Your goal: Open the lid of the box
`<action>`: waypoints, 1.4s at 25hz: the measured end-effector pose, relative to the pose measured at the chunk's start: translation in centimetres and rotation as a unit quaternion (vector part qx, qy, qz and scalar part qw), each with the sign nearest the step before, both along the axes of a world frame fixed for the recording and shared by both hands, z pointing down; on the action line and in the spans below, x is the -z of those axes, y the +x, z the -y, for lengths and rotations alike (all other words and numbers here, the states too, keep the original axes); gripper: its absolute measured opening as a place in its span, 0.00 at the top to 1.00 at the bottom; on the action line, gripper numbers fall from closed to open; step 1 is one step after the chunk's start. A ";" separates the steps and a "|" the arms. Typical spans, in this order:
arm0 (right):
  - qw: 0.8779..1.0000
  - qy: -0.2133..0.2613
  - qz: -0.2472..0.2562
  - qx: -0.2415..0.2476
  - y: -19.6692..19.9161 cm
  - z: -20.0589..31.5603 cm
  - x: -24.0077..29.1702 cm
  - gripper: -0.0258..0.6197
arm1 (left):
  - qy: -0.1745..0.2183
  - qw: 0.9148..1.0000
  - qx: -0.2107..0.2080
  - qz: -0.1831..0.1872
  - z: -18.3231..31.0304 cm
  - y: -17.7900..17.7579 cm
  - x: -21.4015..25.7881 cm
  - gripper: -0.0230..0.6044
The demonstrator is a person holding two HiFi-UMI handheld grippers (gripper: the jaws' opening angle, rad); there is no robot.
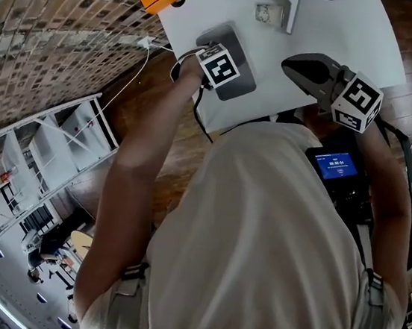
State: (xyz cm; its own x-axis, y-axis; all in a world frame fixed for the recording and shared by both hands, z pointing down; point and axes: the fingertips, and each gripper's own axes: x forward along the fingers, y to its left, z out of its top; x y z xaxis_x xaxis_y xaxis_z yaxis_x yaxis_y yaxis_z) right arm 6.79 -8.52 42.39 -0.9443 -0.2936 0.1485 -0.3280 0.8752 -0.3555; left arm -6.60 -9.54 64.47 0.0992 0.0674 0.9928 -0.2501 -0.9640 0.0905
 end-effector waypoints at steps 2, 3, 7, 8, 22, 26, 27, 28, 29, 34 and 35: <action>1.000 0.002 -0.002 0.005 0.0 -0.1 0.1 0.96 | 0.012 1.000 0.008 -0.023 -0.1 0.3 0.9 0.51; 1.000 0.002 -0.003 0.008 -0.1 -0.1 0.2 0.96 | 0.018 0.999 0.015 -0.037 -0.2 0.4 1.5 0.51; 0.999 0.001 -0.007 0.032 -1.3 -0.7 0.5 0.96 | 0.051 0.992 0.063 -0.101 -0.6 0.5 4.2 0.51; 0.999 0.002 -0.008 0.040 -1.7 -0.9 0.7 0.96 | 0.057 0.989 0.073 -0.114 -0.7 0.3 4.5 0.51; 0.996 0.008 -0.012 0.084 -3.8 -2.2 0.8 0.96 | 0.122 0.977 0.097 -0.143 -3.4 -4.4 5.1 0.51; 0.994 0.010 -0.013 0.107 -4.7 -2.5 0.7 0.96 | 0.102 0.981 0.122 -0.108 -7.3 -8.0 3.4 0.51; 0.993 0.010 -0.014 0.113 -5.0 -2.7 0.7 0.96 | 0.093 0.984 0.119 -0.093 -8.2 -8.8 2.7 0.51; 0.993 0.010 -0.015 0.118 -5.2 -2.8 0.6 0.96 | 0.083 0.987 0.114 -0.078 -8.9 -9.4 2.0 0.51; 0.992 0.010 -0.016 0.123 -5.5 -3.0 0.5 0.96 | 0.073 0.989 0.107 -0.064 -9.6 -9.8 1.2 0.51; 0.989 0.006 -0.025 0.142 -6.8 -3.7 0.3 0.96 | 0.033 0.997 0.072 -0.007 -11.3 -10.7 -2.2 0.50; 0.989 0.005 -0.027 0.144 -6.9 -3.9 0.2 0.96 | 0.028 0.997 0.068 -0.002 -11.4 -10.6 -2.7 0.50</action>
